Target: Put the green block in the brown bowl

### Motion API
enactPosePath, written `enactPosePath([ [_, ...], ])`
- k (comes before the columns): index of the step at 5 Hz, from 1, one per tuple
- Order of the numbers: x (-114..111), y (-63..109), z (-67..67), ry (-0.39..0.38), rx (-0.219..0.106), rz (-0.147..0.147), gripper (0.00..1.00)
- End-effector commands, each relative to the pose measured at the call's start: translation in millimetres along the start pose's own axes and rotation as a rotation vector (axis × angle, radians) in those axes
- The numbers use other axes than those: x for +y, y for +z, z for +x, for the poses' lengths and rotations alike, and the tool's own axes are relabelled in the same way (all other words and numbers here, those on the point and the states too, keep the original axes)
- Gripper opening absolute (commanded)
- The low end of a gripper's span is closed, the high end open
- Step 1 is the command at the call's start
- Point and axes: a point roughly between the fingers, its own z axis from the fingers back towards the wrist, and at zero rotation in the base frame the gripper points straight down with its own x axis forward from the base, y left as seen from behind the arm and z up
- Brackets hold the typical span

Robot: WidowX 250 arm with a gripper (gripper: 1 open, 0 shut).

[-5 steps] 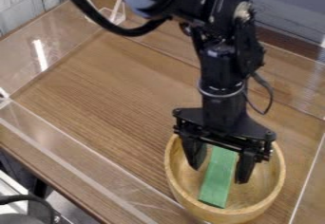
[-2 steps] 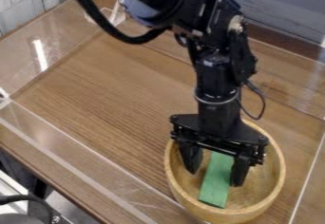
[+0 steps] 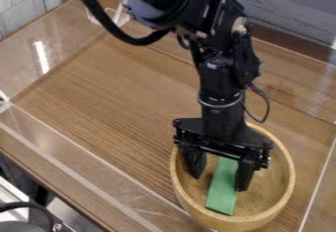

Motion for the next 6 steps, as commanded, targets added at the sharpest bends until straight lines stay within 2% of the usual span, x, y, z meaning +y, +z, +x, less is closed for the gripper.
enactPosePath([
  [1, 1, 4.3, 6.4, -0.001, -0.027, -0.008, 1.00],
  [5, 10, -2.8, 8.5, 0.021, -0.022, 0.000, 1.00],
  [6, 11, -5.8, 8.7, 0.024, -0.021, -0.001, 0.00],
])
